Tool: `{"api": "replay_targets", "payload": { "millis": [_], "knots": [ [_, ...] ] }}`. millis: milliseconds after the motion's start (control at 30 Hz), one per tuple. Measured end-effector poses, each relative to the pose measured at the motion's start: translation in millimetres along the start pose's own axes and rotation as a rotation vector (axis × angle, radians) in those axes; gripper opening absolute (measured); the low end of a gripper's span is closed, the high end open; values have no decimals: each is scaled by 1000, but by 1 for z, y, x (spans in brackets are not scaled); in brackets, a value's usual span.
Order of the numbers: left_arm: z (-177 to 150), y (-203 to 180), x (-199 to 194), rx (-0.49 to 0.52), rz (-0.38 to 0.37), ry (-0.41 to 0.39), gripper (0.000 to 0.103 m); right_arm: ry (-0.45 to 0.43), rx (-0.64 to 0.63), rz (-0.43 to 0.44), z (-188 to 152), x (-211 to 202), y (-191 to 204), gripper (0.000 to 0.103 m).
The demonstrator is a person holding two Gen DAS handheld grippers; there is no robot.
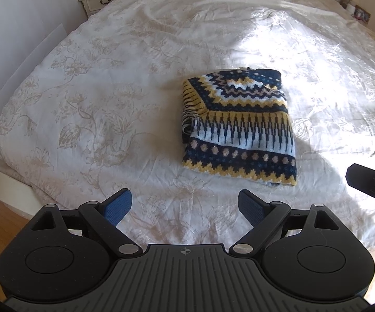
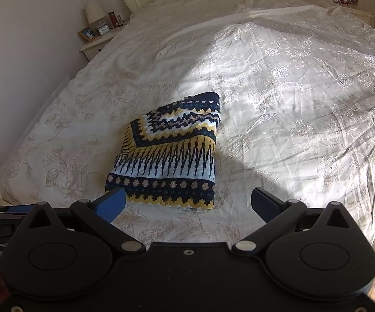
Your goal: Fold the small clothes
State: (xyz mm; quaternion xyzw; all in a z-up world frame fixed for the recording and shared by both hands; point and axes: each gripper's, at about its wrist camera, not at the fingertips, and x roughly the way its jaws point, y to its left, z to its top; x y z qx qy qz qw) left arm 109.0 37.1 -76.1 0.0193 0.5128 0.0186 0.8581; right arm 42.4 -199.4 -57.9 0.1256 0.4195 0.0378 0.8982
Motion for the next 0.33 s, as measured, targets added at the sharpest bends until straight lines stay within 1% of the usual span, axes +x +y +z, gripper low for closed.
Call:
{"api": "replay_targets", "payload": {
  "millis": [333],
  "knots": [
    [10,-2,4,9,6,0,89,8,6,1,8,8,-1,102]
  ]
}}
